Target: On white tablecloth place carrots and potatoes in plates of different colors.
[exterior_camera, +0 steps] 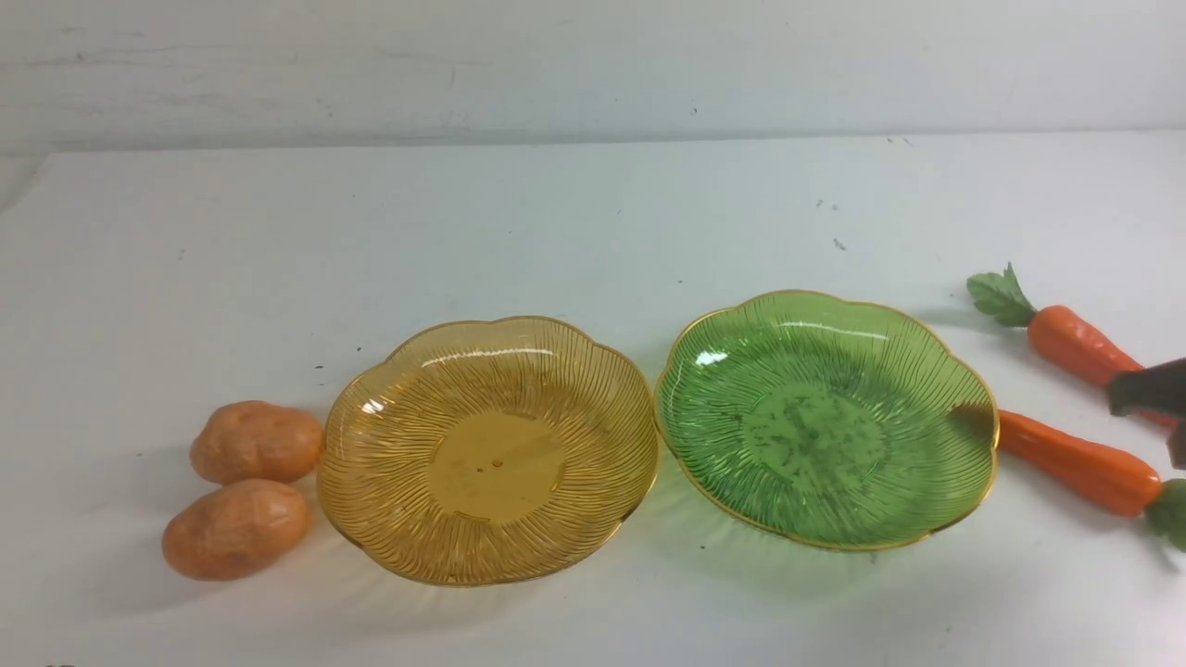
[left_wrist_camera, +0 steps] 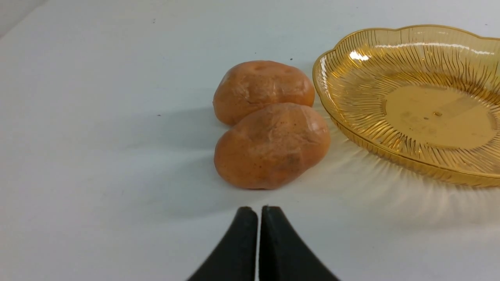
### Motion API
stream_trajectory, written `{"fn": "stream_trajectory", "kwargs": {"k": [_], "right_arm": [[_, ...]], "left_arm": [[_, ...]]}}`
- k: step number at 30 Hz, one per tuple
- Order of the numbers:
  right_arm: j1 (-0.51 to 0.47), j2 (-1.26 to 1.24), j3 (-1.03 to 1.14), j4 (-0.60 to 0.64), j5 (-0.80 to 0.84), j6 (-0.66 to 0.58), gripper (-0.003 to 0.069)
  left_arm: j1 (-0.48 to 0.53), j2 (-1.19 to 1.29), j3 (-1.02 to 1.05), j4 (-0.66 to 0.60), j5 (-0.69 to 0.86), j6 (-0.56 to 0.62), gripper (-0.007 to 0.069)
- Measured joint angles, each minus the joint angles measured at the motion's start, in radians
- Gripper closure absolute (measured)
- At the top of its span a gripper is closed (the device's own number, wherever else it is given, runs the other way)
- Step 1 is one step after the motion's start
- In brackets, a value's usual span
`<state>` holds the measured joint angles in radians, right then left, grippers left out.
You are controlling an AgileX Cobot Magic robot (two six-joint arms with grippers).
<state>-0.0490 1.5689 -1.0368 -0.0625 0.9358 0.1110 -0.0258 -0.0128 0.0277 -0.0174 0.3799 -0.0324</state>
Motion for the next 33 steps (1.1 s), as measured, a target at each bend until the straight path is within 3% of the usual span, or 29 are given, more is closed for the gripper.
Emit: {"fn": "stream_trajectory", "kwargs": {"k": [7,10,12,17,21,26,28,30,33], "right_arm": [[-0.011,0.14,-0.141,0.048,0.082,-0.219,0.0643],[-0.001,0.147,-0.153,0.041,0.074,-0.295,0.0587],[0.004,0.148,-0.156,0.035,0.058,-0.334,0.0524],[0.004,0.159,-0.156,0.033,-0.009,-0.488,0.0205],[0.004,0.221,-0.156,0.036,-0.011,-0.539,0.0073],[0.004,0.34,-0.156,-0.002,-0.023,-0.548,0.0077],[0.004,0.361,-0.156,-0.037,-0.006,-0.53,0.0158],[0.004,0.361,-0.168,-0.077,0.029,-0.499,0.0298],[0.004,0.343,-0.21,-0.188,0.128,-0.427,0.0289]], "left_arm": [[0.0,0.0,0.0,0.0,0.0,0.0,0.0627],[0.0,0.0,0.0,0.0,0.0,0.0,0.0627],[0.0,0.0,0.0,0.0,0.0,0.0,0.0627],[0.0,0.0,0.0,0.0,0.0,0.0,0.0627],[0.0,0.0,0.0,0.0,0.0,0.0,0.0627],[0.0,0.0,0.0,0.0,0.0,0.0,0.0627],[0.0,0.0,0.0,0.0,0.0,0.0,0.0627],[0.0,0.0,0.0,0.0,0.0,0.0,0.0627],[0.0,0.0,0.0,0.0,0.0,0.0,0.0627]]}}
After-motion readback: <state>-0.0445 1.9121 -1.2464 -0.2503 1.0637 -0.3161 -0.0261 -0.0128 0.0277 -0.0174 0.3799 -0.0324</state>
